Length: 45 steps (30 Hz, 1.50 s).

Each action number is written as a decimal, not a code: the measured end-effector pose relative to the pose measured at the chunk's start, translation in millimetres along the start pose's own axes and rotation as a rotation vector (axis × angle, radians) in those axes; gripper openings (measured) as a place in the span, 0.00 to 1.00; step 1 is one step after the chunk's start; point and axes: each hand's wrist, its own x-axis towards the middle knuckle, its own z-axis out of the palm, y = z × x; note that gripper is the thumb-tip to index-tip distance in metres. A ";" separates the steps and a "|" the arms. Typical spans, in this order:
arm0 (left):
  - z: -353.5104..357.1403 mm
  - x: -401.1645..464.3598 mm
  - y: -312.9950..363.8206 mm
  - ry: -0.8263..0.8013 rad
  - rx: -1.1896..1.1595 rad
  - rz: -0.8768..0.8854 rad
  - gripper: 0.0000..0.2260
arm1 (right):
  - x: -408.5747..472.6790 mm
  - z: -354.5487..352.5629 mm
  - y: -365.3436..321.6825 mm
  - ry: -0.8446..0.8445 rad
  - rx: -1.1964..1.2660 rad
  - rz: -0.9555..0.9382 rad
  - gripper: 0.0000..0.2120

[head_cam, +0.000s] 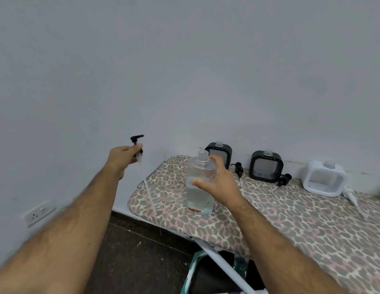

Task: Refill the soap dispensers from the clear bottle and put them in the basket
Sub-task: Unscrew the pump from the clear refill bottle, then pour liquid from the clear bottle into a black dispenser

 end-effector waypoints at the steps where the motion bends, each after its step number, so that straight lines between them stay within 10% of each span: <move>1: 7.9 2.2 -3.4 -0.018 0.038 0.019 0.13 | 0.7 0.4 0.7 0.001 0.003 -0.004 0.41; 11: 64.6 46.7 -49.1 -0.203 0.450 0.033 0.18 | 4.9 2.1 8.6 0.012 0.056 -0.020 0.41; 35: 97.2 62.3 -109.6 0.027 0.853 -0.064 0.20 | 11.6 7.7 17.9 0.034 0.061 -0.060 0.39; 45: 89.8 33.2 -97.3 0.097 0.543 0.167 0.09 | 10.0 5.5 12.9 0.020 0.086 -0.043 0.41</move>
